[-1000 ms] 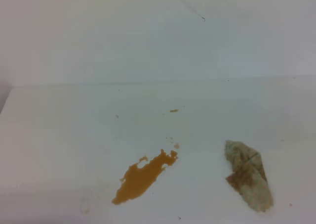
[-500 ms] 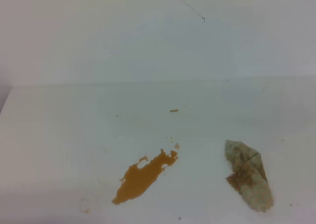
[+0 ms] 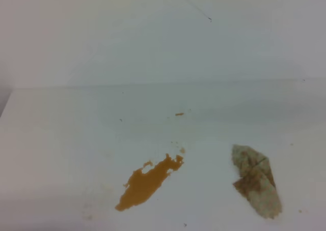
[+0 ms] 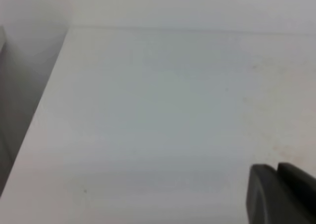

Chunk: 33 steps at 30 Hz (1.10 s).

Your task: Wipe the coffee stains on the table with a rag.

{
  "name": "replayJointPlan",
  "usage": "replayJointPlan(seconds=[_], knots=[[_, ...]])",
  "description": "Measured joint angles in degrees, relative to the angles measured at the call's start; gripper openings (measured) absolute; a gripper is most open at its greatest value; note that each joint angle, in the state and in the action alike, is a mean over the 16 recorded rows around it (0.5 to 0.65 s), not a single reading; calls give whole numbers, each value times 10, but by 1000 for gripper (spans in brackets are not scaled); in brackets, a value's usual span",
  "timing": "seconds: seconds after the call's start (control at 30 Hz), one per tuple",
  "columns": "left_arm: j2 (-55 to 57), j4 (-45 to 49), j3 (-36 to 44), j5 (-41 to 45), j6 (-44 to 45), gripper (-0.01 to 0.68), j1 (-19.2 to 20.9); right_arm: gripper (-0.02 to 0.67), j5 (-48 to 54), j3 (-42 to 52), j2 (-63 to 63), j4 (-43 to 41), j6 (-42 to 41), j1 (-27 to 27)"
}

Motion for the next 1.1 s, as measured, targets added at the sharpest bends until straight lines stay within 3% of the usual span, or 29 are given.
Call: replayJointPlan(seconds=[0.37, 0.6, 0.9, 1.1], knots=[[0, 0, 0, 0, 0, 1, 0, 189, -18, -16, 112, -16, -9, 95], [0, 0, 0, 0, 0, 1, 0, 282, -29, -33, 199, -87, 18, 137], [0, 0, 0, 0, 0, 1, 0, 316, -36, -85, 332, -236, 130, 176], [0, 0, 0, 0, 0, 1, 0, 317, -48, -121, 415, -286, 189, 186]])
